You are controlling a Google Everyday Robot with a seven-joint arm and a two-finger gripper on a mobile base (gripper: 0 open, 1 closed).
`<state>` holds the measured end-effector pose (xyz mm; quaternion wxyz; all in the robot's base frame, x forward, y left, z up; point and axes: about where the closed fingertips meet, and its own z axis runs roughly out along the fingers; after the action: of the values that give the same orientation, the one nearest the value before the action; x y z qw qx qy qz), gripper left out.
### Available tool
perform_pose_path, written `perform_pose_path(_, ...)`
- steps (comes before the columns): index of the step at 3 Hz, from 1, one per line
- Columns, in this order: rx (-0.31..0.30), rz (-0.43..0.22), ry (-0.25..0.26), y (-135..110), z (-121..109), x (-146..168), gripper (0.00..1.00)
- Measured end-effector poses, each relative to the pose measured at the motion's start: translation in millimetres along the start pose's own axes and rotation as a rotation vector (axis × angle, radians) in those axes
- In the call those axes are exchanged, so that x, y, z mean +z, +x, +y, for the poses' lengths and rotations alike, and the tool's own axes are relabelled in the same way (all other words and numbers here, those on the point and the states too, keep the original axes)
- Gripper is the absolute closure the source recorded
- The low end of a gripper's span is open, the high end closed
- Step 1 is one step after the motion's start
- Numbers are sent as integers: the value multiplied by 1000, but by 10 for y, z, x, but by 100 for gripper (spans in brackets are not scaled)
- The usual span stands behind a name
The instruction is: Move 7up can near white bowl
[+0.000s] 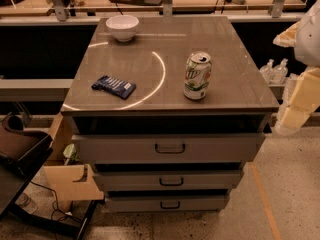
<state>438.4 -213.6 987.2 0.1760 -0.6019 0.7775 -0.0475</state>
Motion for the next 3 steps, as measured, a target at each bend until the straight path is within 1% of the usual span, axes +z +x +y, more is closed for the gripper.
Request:
perform_pose_path(1, 0, 0, 0, 0, 0, -1, 0)
perform_pose_path(2, 36, -55, 26, -19, -49, 77, 0)
perform_pose_path(3, 152, -215, 1, 106, -18, 583, 0)
